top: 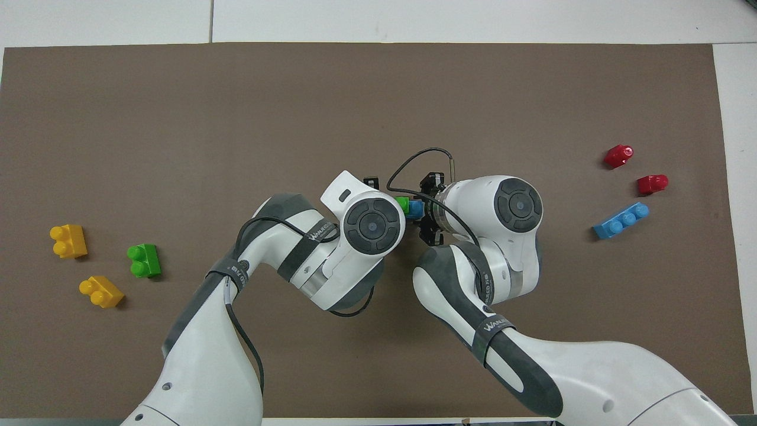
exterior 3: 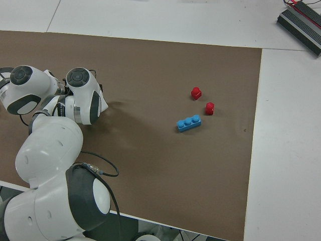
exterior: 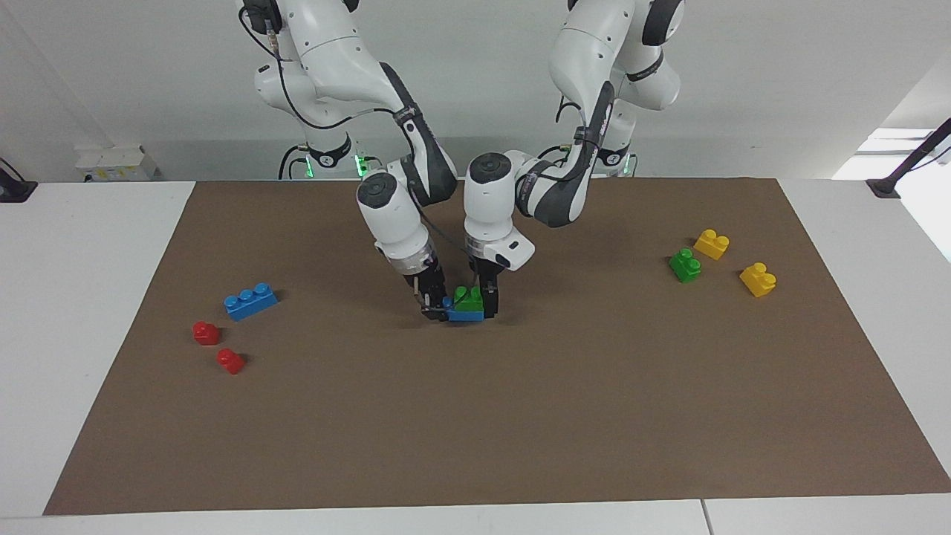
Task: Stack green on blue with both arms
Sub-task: 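Lower the green brick onto the blue brick held by the right gripper, then open both grippers and lift them away from the stacked bricks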
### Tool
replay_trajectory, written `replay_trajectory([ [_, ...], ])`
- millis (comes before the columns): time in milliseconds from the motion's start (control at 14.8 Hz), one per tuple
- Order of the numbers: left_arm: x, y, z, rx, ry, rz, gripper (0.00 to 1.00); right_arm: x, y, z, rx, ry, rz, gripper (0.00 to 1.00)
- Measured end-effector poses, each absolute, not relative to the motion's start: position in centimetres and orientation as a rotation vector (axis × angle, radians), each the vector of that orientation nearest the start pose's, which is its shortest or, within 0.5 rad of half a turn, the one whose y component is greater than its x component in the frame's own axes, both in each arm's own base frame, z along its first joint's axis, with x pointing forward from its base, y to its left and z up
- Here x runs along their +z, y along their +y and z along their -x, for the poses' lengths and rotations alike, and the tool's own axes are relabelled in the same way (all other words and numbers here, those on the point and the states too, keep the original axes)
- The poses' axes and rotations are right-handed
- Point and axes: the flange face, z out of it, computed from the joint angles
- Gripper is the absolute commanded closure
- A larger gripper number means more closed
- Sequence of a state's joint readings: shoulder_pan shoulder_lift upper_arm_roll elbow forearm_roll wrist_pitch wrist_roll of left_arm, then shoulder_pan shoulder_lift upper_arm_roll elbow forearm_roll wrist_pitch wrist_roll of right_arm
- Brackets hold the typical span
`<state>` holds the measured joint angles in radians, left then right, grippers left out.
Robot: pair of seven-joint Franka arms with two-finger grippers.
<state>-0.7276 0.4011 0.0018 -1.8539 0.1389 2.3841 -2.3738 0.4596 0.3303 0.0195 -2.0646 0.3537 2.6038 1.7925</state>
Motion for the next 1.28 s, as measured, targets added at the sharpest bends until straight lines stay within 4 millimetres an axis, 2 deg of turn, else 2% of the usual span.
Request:
replay_trajectory([
  [270,32.3,-42.9,-48.9,-0.181,-2.262,2.359,0.0,29.4,26.8,-54.8,0.15,2.058,1.974,0.18],
  [405,33.2,-42.5,-49.2,-0.197,-2.182,2.44,0.0,29.7,26.0,-55.5,0.143,2.068,1.951,0.17],
  [540,34.7,-41.5,-49.7,-0.219,-2.052,2.541,0.0,30.3,24.3,-56.7,0.139,2.094,1.916,0.17],
  [810,36.9,-38.8,-50.9,-0.249,-1.807,2.694,0.0,33.0,19.7,-59.0,0.154,2.104,1.912,0.11],
  [944,36.9,-37.9,-51.2,-0.257,-1.654,2.772,0.0,34.6,16.5,-59.8,0.146,2.022,2.0,0.04],
  [1079,36.5,-37.4,-51.3,-0.257,-1.516,2.831,0.0,36.0,13.2,-60.3,0.127,1.938,2.075,0.02],
  [1282,36.1,-36.2,-51.8,-0.251,-1.325,2.893,0.0,38.3,10.2,-60.8,0.116,1.787,2.203,0.01],
])
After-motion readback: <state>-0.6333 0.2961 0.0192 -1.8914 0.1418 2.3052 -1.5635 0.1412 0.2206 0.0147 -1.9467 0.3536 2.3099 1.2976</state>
